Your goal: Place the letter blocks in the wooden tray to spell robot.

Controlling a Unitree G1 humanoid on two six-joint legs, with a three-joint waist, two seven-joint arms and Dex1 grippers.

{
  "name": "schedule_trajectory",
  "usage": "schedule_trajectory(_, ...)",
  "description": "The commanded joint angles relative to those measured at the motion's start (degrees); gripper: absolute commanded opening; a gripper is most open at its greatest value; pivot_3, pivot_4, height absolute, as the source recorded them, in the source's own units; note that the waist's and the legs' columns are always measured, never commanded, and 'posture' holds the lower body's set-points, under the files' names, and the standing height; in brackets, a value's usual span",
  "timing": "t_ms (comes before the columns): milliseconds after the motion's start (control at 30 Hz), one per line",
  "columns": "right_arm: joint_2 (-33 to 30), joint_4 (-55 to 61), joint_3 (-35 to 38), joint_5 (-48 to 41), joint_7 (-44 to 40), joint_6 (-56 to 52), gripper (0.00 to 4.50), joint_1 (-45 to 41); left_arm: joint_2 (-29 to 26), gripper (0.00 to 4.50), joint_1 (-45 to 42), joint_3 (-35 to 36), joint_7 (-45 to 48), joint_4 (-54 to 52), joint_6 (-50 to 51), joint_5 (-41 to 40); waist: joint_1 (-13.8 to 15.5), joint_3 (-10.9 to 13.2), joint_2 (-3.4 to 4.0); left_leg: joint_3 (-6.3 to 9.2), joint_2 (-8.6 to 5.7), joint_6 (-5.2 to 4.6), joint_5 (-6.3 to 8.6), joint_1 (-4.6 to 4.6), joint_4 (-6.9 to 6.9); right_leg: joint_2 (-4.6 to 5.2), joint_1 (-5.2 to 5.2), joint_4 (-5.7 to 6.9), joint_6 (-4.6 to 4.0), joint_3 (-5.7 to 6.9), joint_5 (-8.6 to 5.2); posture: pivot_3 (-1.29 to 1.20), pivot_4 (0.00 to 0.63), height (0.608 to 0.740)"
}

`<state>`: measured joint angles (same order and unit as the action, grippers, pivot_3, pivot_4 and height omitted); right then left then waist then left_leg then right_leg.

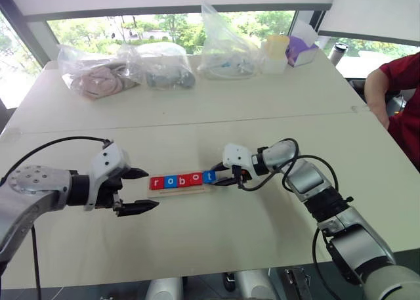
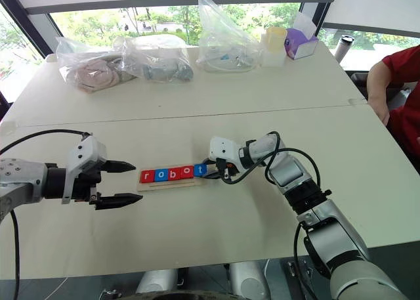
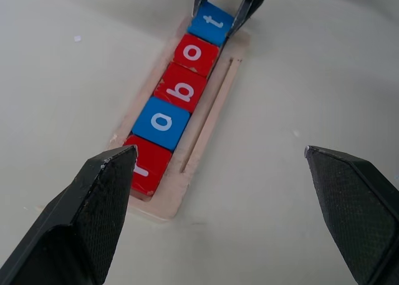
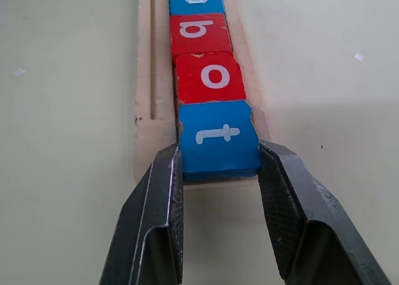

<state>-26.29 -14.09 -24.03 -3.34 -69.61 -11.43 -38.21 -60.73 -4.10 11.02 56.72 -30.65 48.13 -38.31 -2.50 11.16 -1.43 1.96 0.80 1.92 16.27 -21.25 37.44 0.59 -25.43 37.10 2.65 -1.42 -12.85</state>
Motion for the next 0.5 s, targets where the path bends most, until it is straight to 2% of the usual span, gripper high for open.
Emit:
schedule_trajectory(33,0.7,1.4,0.3,-0.2,-0.4,0.2,1.11,-0.5,-0.1,4.50,-0.2,1.3,-0.5,-1.4,0.1,-0.7,0.0,0.0,0.00,0.00,0.00,0.00,0.00,0.00,0.00,0.00,0.00,0.00,0.00,0.00,0.00,0.00,0.150,0.740)
schedule_trajectory(433,3.6,-1.5,0.4,1.7,2.0,1.1,1.11,-1.0,0.5,4.50,-1.3,0.5,-2.1,-1.2,0.3,-0.6,0.0,0.0,0.00,0.01,0.00,0.00,0.00,0.01,0.00,-0.01,0.00,0.02,-0.01,0.00,0.01,0.00,0.150,0.740)
schedule_trajectory(500,3.6,-0.7,0.7,1.1,1.8,0.3,2.13,-0.8,0.6,4.50,-1.4,0.4,-2.1,-0.8,0.0,-0.4,0.0,0.0,0.00,0.01,0.00,0.00,0.00,0.03,0.00,-0.01,0.00,0.03,-0.02,0.00,0.02,0.00,0.150,0.740)
